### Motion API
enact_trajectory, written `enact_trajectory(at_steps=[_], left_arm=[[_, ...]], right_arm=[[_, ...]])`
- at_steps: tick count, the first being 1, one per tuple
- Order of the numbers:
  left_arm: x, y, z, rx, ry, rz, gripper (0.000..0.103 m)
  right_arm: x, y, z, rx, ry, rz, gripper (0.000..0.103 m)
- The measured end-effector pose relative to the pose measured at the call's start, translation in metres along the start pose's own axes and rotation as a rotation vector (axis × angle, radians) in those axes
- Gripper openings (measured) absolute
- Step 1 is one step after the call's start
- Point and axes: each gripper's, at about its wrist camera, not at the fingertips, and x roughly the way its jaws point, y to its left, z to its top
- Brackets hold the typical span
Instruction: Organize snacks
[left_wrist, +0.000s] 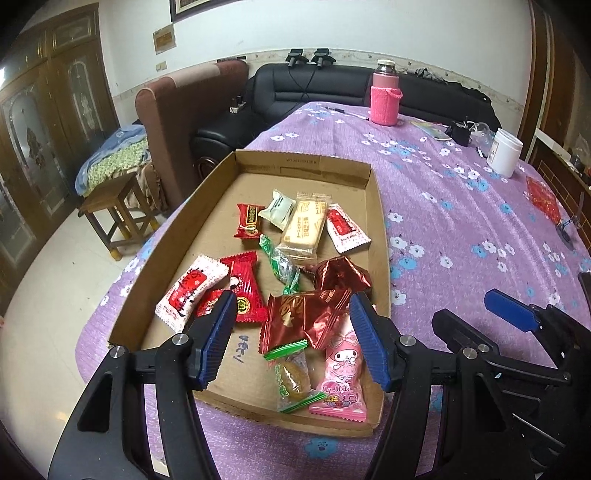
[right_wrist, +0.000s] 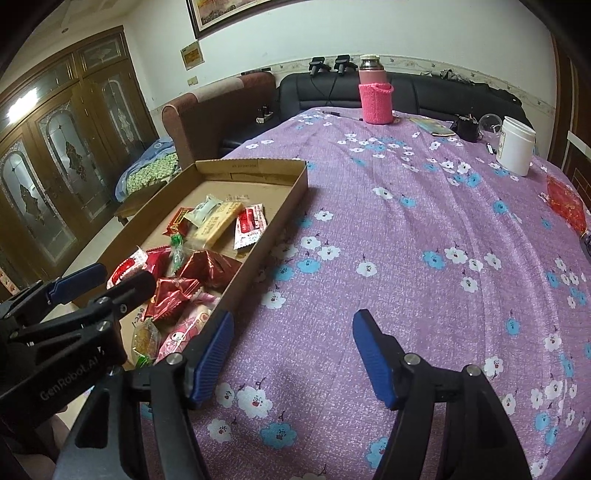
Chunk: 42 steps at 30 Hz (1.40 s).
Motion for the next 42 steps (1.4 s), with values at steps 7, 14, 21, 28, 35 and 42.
enact_trajectory(at_steps=[7, 14, 21, 28, 35, 42], left_arm=[[0.007, -0.001, -0.004, 0.002, 0.023, -0.015, 0.064], [0.011, 0.000, -0.005, -0.003, 0.037, -0.026, 0.064], [0.014, 0.000, -0.007, -0.005, 0.050, -0.031, 0.064], [0.015, 0.000, -0.009, -0.004, 0.056, -0.033, 0.064], [0.015, 0.000, -0.009, -0.005, 0.055, -0.034, 0.064], [0.012, 0.002, -0.012, -0.012, 0.047, -0.035, 0.064]], right_arm=[[0.006, -0.002, -0.002, 0.012, 0.020, -0.012, 0.070], [0.008, -0.003, -0.005, 0.015, 0.028, -0.019, 0.070], [0.009, -0.003, -0.006, 0.020, 0.034, -0.021, 0.070], [0.009, -0.002, -0.007, 0.024, 0.040, -0.025, 0.070], [0.009, -0.002, -0.008, 0.023, 0.041, -0.028, 0.070], [0.005, 0.002, -0.010, 0.015, 0.034, -0.033, 0.070]])
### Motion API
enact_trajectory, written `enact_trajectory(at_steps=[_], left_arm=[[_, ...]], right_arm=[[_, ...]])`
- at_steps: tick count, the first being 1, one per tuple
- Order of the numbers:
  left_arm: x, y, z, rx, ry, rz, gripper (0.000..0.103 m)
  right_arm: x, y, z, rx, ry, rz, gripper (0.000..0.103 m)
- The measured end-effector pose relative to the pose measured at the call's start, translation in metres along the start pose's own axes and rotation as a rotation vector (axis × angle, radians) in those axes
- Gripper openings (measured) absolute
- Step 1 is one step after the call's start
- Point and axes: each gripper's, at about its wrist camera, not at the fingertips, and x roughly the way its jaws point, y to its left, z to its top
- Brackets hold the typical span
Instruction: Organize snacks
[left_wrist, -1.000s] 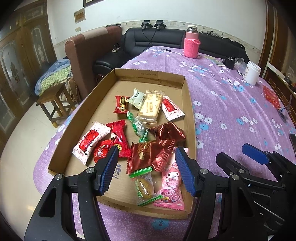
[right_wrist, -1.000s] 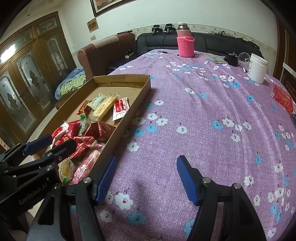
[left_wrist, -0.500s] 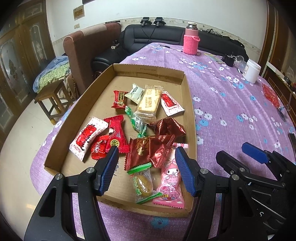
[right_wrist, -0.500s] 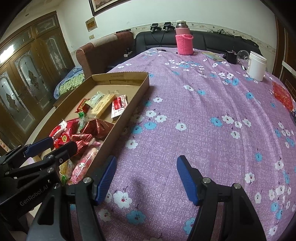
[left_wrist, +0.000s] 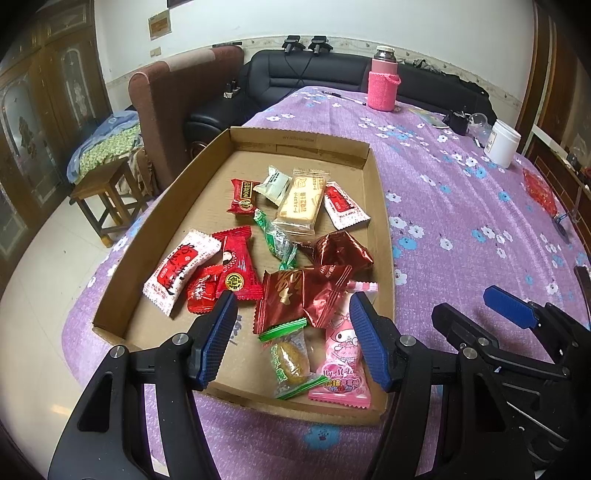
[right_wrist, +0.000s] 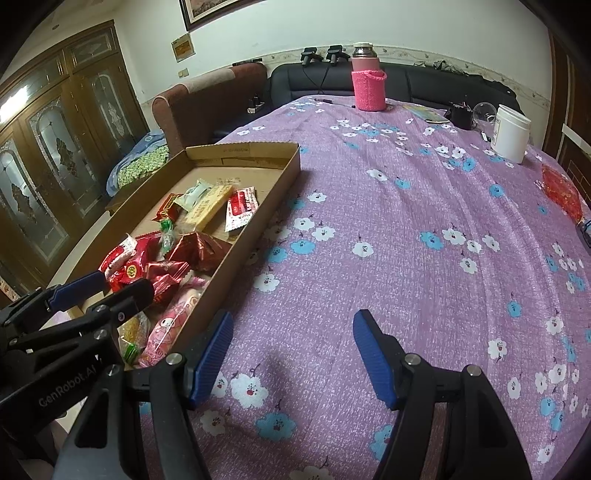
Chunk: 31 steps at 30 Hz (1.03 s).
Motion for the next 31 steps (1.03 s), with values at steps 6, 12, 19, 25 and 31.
enact_trajectory(at_steps=[6, 12, 19, 25, 31], left_arm=[[-0.009, 0.002, -0.003, -0.007, -0.020, 0.001, 0.064], [-0.055, 0.012, -0.007, -0.066, -0.211, 0.032, 0.064], [-0.108, 0.021, -0.024, -0.064, -0.461, 0.002, 0.103], [-0.083, 0.020, -0.019, -0.074, -0.289, -0.113, 0.103], [-0.077, -0.007, -0.014, -0.008, -0.234, -0.104, 0.103]], right_arm=[[-0.006, 0.005, -0.001, -0.009, -0.011, -0.006, 0.070], [-0.019, 0.012, -0.004, -0.026, -0.045, -0.010, 0.070], [-0.033, 0.015, -0.004, -0.033, -0.093, -0.013, 0.070], [-0.036, 0.015, -0.008, -0.039, -0.091, -0.010, 0.070], [-0.037, -0.001, -0.009, -0.027, -0.082, -0.017, 0.076]])
